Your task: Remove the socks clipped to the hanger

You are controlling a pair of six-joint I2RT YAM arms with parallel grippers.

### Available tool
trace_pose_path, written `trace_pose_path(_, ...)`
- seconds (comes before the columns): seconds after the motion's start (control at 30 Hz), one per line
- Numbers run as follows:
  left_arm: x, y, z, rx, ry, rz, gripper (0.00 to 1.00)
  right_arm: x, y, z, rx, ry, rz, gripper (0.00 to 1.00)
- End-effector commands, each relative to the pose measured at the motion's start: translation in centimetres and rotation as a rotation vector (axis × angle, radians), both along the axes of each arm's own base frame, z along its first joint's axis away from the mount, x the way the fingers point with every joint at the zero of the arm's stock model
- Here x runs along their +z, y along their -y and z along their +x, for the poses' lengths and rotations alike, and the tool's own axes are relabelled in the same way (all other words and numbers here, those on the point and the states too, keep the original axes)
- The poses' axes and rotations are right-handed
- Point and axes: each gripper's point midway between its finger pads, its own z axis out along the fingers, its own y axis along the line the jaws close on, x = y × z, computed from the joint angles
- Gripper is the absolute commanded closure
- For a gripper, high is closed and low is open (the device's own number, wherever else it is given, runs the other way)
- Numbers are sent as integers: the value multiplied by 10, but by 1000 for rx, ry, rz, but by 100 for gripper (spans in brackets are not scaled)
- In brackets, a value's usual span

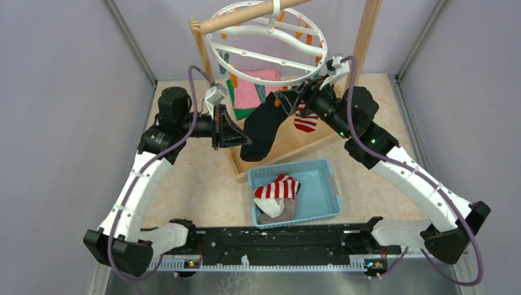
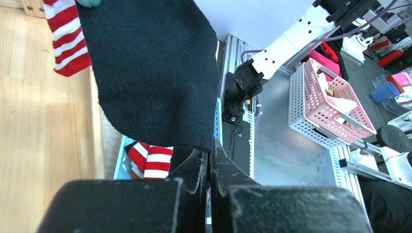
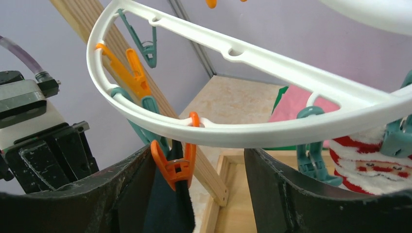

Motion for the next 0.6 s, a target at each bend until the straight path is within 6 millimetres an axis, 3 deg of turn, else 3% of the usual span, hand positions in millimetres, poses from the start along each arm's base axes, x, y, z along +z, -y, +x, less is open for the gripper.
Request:
trace_pose_path(0.0, 17, -2, -9, -17, 60, -25, 100, 20, 8, -6, 37, 44, 81, 34)
trace_pose_path(0.27, 11, -2, -7, -7, 35, -20, 100, 38, -10, -8, 151, 74, 163, 52)
trace_pose_path(0.57, -1, -2, -1, 14, 7, 3, 100, 43, -19, -14, 212, 69, 196, 91)
